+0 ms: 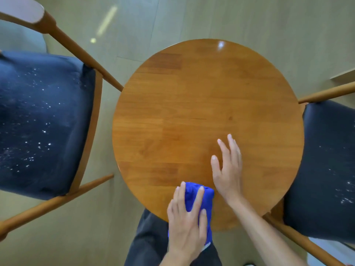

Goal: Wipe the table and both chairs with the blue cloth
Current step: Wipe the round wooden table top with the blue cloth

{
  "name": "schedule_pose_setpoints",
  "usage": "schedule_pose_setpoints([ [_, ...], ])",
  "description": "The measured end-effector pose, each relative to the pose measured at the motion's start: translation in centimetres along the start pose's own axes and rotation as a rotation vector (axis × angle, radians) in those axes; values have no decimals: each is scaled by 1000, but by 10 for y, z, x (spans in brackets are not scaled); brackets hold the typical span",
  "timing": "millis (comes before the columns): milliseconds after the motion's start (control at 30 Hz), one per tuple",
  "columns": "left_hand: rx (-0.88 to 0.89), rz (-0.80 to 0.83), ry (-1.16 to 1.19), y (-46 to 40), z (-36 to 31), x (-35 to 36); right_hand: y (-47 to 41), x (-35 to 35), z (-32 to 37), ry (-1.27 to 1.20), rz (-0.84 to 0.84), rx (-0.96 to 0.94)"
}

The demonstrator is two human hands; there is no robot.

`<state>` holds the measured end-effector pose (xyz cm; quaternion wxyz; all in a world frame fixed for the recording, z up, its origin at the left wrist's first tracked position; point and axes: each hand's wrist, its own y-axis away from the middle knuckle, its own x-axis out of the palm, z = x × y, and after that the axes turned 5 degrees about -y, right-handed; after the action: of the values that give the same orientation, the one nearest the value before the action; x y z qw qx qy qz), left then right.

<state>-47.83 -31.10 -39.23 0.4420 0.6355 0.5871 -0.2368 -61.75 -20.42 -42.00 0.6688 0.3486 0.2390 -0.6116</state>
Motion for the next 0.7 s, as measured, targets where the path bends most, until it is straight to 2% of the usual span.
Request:
schedule_pose_setpoints([
  [100, -159, -59, -104, -51, 57, -37, 93, 14, 20, 14, -23, 96],
  [200, -177, 50, -322, -98, 104, -57, 157, 49, 42, 123, 30, 220],
  [267, -147, 160, -396, -109, 118, -58, 165, 71, 50, 196, 36, 262],
  [367, -136, 204, -462, -107, 121, -52, 157, 86, 49, 286, -8, 275],
  [500, -132, 200, -460, -109, 117, -51, 169, 85, 26, 369, 45, -69],
  [633, -251, 207, -438, -108, 101, -50, 160, 63, -17, 352, 129, -365],
  [700, -256, 230, -441, -108, 85, -49, 148, 44, -41, 321, 185, -482],
])
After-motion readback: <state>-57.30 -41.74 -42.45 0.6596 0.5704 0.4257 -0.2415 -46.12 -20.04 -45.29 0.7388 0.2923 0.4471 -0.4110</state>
